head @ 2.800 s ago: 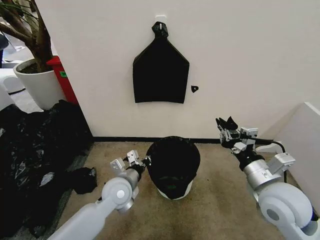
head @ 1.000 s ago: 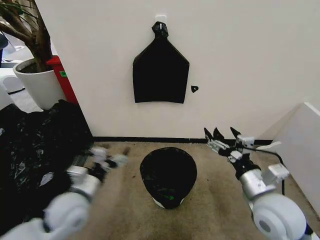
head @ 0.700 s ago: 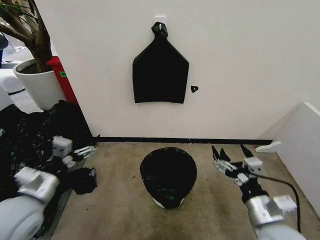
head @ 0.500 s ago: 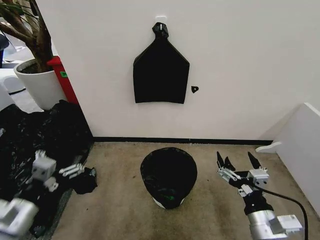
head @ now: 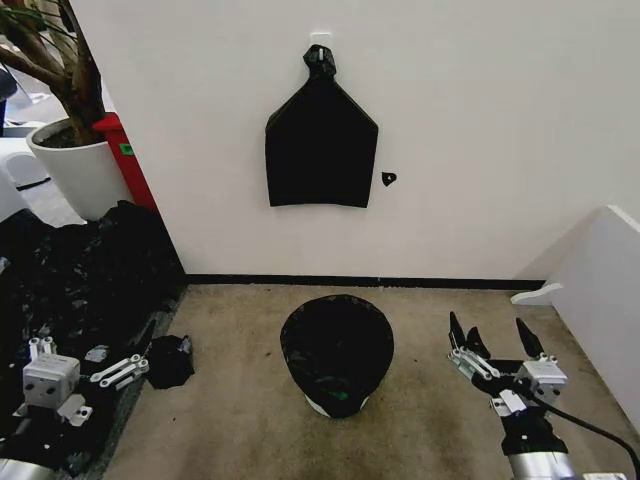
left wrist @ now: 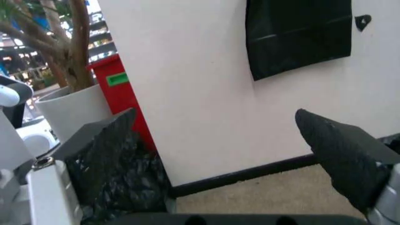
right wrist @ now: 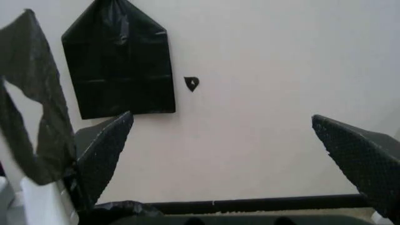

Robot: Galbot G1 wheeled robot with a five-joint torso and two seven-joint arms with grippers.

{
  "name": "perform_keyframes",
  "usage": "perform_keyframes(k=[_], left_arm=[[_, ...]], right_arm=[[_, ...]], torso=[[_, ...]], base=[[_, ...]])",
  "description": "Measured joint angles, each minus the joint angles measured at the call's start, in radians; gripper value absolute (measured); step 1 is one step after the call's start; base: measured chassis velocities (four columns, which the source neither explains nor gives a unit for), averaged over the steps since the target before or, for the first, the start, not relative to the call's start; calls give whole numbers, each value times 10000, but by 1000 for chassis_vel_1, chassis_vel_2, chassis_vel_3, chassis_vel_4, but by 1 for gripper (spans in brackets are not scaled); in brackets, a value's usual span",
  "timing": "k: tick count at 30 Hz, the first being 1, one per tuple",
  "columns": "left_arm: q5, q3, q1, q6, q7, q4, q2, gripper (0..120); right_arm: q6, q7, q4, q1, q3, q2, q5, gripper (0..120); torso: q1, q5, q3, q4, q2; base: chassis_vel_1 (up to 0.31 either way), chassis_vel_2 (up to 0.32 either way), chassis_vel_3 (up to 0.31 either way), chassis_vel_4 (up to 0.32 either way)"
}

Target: Place the garbage bag over the trash bin.

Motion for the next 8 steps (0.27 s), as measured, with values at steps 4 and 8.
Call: perform_keyframes(k=[4,8], left_arm=[[-20,93,-88,137,-84,19,63,100],[-25,207,-89,186,-130,29,61,100]], right_arm=[[-38,-300,93,-81,201,-97,346,100],[-117,-347,151,-108,261,-144,548,100]], torso=[[0,0,0,-1,0],[0,1,0,1,0]], base=[[0,0,0,0],[0,0,0,0]])
